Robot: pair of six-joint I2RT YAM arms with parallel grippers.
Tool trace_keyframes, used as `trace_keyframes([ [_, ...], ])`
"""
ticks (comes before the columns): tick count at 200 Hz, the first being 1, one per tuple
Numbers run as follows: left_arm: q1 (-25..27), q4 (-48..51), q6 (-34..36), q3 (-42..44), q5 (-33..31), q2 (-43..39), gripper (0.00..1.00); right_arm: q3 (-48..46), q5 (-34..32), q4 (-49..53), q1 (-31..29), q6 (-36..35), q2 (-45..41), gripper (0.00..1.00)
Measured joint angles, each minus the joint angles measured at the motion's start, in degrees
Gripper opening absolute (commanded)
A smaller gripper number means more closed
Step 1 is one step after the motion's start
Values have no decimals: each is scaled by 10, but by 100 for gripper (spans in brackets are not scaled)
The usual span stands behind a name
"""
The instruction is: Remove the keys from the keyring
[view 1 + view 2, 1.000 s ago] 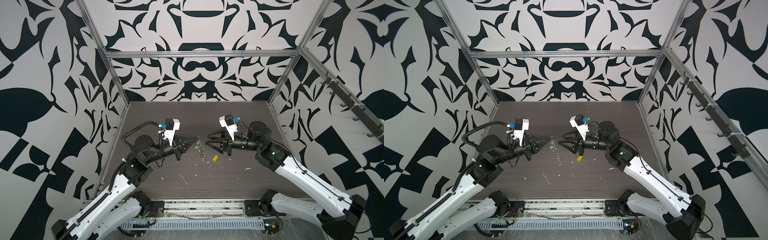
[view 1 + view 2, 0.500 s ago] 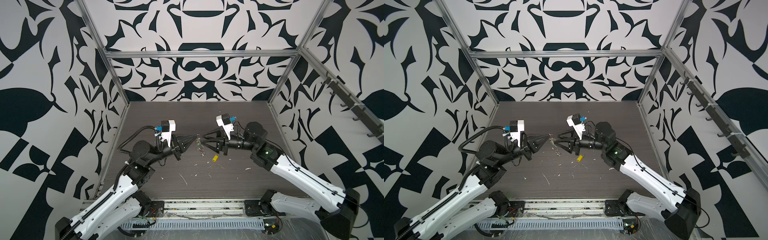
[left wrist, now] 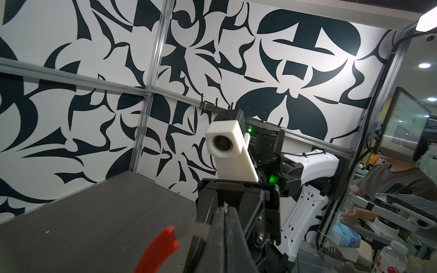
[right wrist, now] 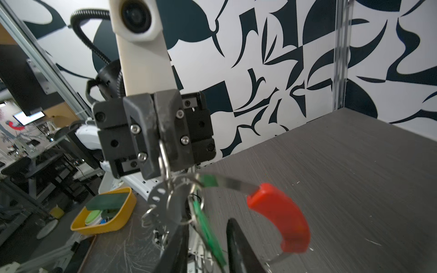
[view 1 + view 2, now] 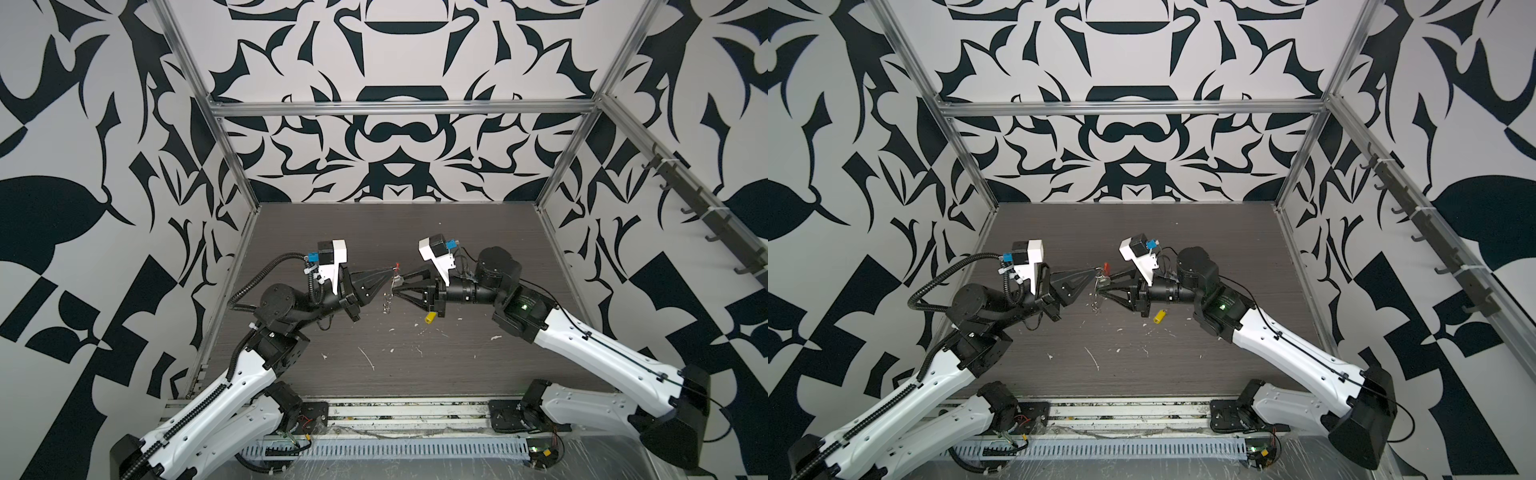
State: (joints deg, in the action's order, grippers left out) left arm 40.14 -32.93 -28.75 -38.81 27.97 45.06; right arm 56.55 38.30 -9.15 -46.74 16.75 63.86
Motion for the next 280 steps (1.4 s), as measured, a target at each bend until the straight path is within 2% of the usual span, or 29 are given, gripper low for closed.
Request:
trace_keyframes([
  [40,0,0,0,0,1,-2,0,17,-22,25,-24,-27,0,0],
  [95,0,1,0,4,2,-7,0,37,-71,68,-63,-71,0,0],
  [145,0,5,0,10,3,-11,0,37,-96,84,-73,-84,0,0],
  [151,0,6,0,10,3,-12,0,37,-99,84,-73,-85,0,4],
  [173,0,9,0,10,2,-15,0,36,-112,89,-76,-88,-2,29],
  [192,0,8,0,10,-2,-20,0,26,-127,96,-79,-89,-9,36],
  [230,0,8,0,10,-8,-25,0,-32,-207,74,-83,-60,-55,60],
  [247,0,9,0,10,-11,-26,0,-61,-245,69,-83,-58,-81,62],
  [280,0,10,0,10,-13,-28,0,-40,-281,102,-83,-75,-84,60],
])
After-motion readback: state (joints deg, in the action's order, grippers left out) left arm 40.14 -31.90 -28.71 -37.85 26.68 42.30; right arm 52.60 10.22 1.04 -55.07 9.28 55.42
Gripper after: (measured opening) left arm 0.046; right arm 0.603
